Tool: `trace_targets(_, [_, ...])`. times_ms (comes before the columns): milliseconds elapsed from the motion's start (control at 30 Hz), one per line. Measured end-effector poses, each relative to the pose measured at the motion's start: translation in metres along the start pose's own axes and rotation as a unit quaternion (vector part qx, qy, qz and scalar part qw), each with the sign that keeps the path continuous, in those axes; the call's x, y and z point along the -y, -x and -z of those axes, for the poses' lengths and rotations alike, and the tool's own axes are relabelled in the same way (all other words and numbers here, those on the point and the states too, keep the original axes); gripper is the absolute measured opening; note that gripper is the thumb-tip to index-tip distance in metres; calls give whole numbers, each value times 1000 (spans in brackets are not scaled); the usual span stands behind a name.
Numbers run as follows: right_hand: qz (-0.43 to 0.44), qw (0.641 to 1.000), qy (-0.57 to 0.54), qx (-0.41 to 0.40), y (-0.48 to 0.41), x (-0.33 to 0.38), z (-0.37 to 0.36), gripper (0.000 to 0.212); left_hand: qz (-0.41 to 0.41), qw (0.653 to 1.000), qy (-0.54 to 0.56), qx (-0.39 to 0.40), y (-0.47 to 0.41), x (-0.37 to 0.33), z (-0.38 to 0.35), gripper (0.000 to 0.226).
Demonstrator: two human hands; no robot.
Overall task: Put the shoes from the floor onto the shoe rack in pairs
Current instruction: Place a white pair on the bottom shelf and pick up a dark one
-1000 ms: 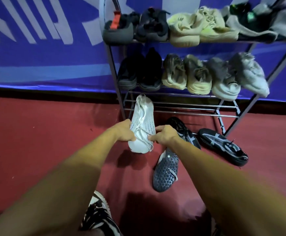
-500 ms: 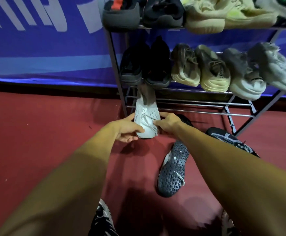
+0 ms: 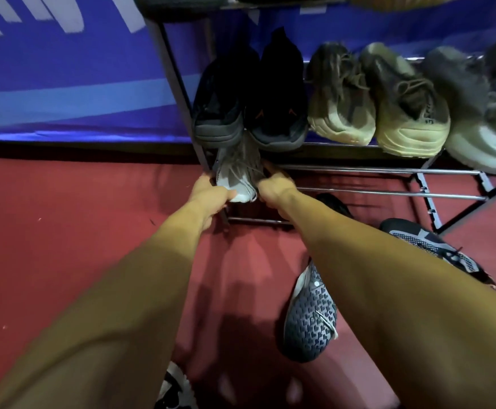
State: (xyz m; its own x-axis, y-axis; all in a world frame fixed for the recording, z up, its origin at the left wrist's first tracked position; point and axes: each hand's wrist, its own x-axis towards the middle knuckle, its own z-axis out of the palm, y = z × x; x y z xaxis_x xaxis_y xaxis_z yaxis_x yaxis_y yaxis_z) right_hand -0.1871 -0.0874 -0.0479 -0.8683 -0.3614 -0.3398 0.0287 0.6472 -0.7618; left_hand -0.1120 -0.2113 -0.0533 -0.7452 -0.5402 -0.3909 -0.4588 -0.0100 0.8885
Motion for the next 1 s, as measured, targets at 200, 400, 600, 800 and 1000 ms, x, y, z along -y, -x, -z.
trace_targets(200, [-5, 1000, 9, -13, -4, -6, -10, 52, -3, 999, 50, -11, -12, 13, -1, 55])
trace_targets(400, [-30, 998, -60, -5, 11, -11, -11, 57, 2, 999, -35, -5, 13, 11, -2, 56])
trace_targets(600, [-34, 999, 10, 19, 61, -54, -5, 63, 0, 991, -137, 0, 57, 33, -15, 100])
trace_targets(800, [-112, 991, 59, 47, 98, -126, 0, 56, -11, 974, -222, 48, 88, 72, -49, 97])
trace_targets(1000, [-174, 983, 20, 57, 103, -183, 2, 27, 40, 915, -336, 219, 96, 107, -98, 77])
